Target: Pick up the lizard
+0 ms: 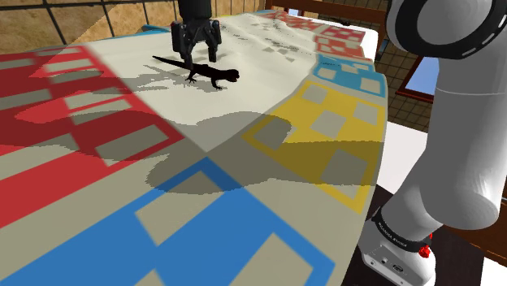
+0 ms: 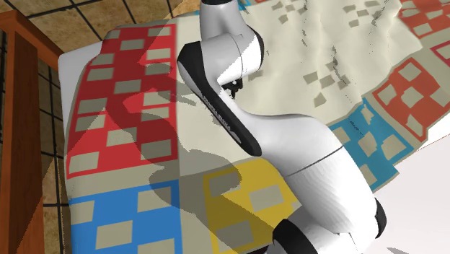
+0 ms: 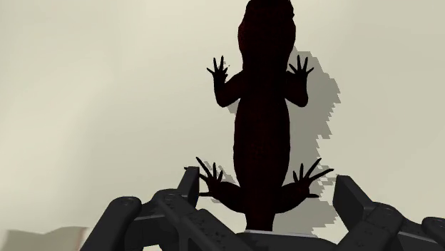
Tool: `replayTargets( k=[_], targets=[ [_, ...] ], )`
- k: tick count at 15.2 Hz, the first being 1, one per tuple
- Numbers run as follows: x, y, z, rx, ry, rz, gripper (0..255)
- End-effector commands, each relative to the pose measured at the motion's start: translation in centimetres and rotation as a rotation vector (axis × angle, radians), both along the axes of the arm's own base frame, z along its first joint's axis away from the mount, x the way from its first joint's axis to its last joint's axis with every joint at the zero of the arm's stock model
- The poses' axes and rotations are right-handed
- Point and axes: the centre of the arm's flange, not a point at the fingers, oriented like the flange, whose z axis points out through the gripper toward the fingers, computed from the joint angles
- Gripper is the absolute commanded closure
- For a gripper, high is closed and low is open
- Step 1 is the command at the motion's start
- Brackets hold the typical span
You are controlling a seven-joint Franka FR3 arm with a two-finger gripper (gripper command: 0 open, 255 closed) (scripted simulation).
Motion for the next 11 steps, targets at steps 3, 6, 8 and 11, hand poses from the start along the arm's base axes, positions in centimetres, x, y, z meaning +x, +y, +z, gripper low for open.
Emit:
replayTargets(
  k=[3,6,8,11],
  targets=[
    [-0.06,-0.08,-0.79,0.000,0.000,0.000,255],
    [-0.12,-0.06,-0.83,0.000,0.000,0.000,255],
    [-0.12,-0.08,-0.81,0.000,0.000,0.000,255],
    [-0.13,-0.07,-0.81,0.000,0.000,0.000,255]
  ],
)
